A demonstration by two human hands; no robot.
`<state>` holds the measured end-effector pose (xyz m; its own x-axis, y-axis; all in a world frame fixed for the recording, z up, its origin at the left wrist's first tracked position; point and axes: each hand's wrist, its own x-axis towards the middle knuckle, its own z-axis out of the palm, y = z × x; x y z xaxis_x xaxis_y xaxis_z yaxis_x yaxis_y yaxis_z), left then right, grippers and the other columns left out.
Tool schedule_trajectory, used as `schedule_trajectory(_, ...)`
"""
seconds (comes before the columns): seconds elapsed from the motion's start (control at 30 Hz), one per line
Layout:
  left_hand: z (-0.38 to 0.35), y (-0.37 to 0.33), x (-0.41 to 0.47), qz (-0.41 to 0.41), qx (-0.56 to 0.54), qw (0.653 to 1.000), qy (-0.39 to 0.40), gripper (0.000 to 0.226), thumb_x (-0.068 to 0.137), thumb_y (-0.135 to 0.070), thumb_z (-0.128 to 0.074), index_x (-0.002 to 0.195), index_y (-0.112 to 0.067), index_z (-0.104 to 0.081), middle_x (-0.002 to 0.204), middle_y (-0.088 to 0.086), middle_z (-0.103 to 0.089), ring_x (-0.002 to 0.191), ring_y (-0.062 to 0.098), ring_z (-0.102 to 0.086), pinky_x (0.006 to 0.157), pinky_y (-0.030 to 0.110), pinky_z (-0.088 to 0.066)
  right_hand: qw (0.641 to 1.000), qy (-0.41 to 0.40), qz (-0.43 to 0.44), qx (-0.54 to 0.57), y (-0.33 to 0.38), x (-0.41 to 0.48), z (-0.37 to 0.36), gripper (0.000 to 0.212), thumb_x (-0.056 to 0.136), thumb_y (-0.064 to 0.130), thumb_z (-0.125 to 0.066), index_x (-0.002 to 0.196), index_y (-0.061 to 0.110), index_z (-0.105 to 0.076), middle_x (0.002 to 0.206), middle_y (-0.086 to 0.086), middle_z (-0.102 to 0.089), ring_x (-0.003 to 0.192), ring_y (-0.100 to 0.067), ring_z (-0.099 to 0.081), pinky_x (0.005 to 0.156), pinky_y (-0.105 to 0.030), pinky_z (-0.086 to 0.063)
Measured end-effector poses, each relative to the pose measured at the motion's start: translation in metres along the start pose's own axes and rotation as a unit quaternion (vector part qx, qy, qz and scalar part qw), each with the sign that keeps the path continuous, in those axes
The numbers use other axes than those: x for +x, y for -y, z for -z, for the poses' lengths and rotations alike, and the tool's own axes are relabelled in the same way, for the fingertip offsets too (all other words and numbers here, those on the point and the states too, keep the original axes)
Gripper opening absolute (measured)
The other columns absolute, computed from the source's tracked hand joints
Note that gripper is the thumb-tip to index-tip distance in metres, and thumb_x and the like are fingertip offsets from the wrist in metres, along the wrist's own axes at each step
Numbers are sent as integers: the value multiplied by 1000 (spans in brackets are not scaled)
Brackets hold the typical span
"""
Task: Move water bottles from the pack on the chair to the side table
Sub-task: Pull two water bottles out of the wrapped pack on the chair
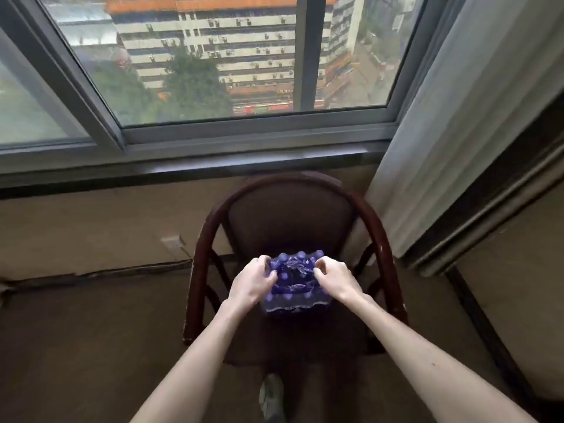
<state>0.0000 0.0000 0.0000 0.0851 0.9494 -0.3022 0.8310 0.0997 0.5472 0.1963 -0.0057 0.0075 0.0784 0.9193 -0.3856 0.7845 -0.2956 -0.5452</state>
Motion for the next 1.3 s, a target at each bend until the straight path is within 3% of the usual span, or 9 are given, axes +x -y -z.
schedule_trajectory(0.2,-37,31,62,-4,48,998,41,40,90,-32,-51,127,-18,-51,123,9,-60,113,28,-58,90,39,-48,999,26,-18,-26,-7,64,-50,18,92,28,-51,105,19,-60,112,-9,-68,103,-31,-64,77,-33,-47)
schedule_trajectory(0.33,-80,57,106,-31,79,995,44,42,90,-31,-52,130,-16,-49,125,10,-58,112,29,-57,91,40,-49,997,35,3,-68,-30,108,-87,21,94,25,-49,113,19,-57,115,-6,-65,107,-29,-63,79,-36,-49)
schedule_trajectory(0.63,-169,83,154,-69,148,987,-1,36,86,-26,-58,121,-18,-57,117,7,-58,100,23,-60,80,36,-49,971,6,117,-208,-83,167,-145,38,98,21,-42,135,24,-47,110,-11,-67,106,-29,-60,88,-41,-52)
schedule_trajectory(0.8,-182,78,151,-59,216,974,26,30,87,-18,-57,116,-17,-55,115,5,-61,104,21,-60,87,33,-47,944,36,133,-299,-85,169,-158,28,94,22,-50,122,20,-52,114,-11,-64,110,-29,-56,90,-39,-46)
schedule_trajectory(0.93,-182,74,157,-68,232,970,28,28,91,-16,-53,119,-15,-51,121,7,-57,107,21,-59,90,34,-48,920,41,158,-357,-85,178,-159,36,89,19,-59,123,18,-46,118,-13,-60,108,-28,-59,88,-38,-46)
schedule_trajectory(1.3,-179,77,160,-99,245,963,47,30,96,-11,-46,126,-7,-46,130,13,-55,113,23,-60,97,34,-48,912,64,192,-357,-92,183,-158,34,89,22,-58,120,15,-47,115,-10,-63,103,-24,-62,90,-38,-47)
